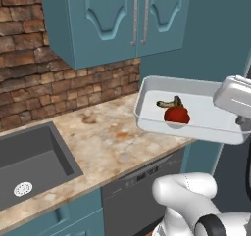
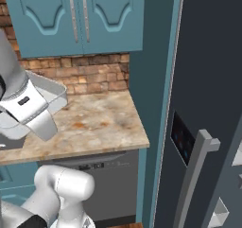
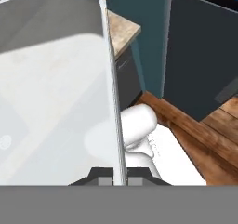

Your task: Take the bell pepper and mushroom out of the freezer and place them in the tupperware container on the counter. Then put the tupperware containing the vegetables back in the freezer.

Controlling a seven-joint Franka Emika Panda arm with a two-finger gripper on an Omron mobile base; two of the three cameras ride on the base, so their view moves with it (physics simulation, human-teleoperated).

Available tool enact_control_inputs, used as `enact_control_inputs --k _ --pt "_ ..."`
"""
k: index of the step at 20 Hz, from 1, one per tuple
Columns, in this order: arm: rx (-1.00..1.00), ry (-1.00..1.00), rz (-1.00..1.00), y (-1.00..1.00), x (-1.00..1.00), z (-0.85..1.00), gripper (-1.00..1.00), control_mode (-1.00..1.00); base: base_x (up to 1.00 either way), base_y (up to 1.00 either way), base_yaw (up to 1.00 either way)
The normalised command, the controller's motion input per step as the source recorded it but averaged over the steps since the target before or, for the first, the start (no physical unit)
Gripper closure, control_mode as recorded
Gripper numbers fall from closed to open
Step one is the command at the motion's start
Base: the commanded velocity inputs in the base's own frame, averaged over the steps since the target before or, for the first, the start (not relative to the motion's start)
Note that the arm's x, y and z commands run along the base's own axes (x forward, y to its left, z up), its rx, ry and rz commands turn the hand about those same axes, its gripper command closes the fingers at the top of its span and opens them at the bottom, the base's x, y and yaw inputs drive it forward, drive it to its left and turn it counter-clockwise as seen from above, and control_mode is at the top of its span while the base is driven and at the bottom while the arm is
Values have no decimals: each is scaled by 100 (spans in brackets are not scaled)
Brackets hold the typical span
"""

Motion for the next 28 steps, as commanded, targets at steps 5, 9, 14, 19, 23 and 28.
enact_control_inputs --k 5,9,14,19,23,28 --pt "0 -15 -28 -33 -55 0 100 -100 0 0 0" --pt "0 -6 -34 -37 -10 0 100 -100 0 0 0" --pt "0 0 -29 -33 -8 0 100 -100 0 0 0" --pt "9 -4 -19 -20 -60 0 100 -100 0 0 0" --pt "15 -8 -6 -6 -33 0 100 -100 0 0 0" --pt "13 -5 7 0 8 0 100 -100 0 0 0"
